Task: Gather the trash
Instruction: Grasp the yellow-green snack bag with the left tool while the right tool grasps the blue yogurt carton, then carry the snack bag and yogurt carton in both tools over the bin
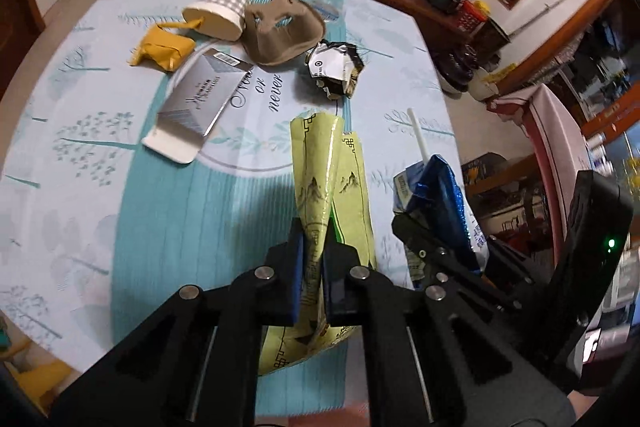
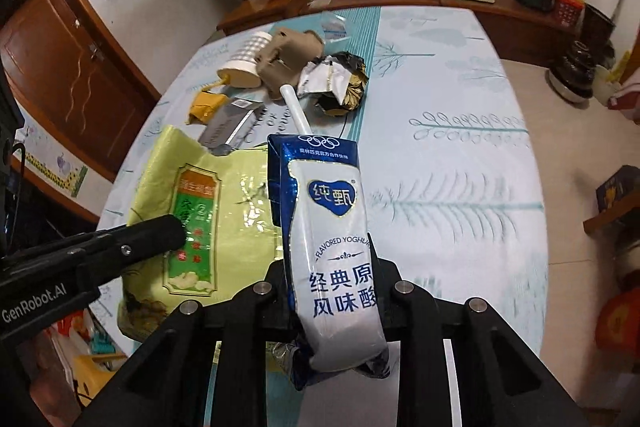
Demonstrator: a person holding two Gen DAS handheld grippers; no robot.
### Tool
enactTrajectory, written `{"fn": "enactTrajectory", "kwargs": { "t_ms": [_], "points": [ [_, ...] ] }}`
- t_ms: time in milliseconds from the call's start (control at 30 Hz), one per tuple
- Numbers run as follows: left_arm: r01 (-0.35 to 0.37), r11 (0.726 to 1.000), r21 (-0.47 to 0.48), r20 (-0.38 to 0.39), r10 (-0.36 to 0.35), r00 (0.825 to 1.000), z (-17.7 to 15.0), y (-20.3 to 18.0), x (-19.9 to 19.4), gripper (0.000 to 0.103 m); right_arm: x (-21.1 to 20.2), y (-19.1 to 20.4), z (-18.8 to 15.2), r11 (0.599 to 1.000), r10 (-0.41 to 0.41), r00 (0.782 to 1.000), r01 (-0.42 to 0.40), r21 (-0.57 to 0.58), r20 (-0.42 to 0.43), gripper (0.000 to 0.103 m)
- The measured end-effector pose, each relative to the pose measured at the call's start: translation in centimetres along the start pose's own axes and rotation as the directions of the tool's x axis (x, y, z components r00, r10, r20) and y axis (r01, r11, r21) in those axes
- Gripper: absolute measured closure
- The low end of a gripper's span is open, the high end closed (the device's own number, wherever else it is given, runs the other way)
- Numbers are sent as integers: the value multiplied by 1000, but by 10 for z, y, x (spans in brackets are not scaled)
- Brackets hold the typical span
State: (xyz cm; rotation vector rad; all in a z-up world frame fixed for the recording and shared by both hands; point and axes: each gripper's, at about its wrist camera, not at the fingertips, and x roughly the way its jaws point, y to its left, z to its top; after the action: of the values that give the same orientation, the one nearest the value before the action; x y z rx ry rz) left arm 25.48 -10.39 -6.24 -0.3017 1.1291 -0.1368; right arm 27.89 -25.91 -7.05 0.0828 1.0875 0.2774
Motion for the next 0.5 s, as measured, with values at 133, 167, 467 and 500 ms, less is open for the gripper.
{"fn": "enactTrajectory", "kwargs": {
  "t_ms": [133, 167, 467, 500],
  "points": [
    [18, 996, 84, 17, -20, 1000, -25, 12, -42, 98, -33, 16, -31, 999, -28, 999, 26, 44, 43, 79],
    [21, 994, 104, 20, -23, 1000, -33, 16, -54, 98, -43, 22, -42, 998, -35, 998, 31, 60, 55, 79],
    [53, 971, 231, 44, -65, 997, -108, 66, -132, 98, -98, 83, -151, 979, -70, 992, 49, 196, 107, 79],
    [59, 969, 242, 39, -71, 997, -119, 74, -139, 98, -102, 91, -166, 976, -72, 992, 48, 211, 105, 79]
  ]
}}
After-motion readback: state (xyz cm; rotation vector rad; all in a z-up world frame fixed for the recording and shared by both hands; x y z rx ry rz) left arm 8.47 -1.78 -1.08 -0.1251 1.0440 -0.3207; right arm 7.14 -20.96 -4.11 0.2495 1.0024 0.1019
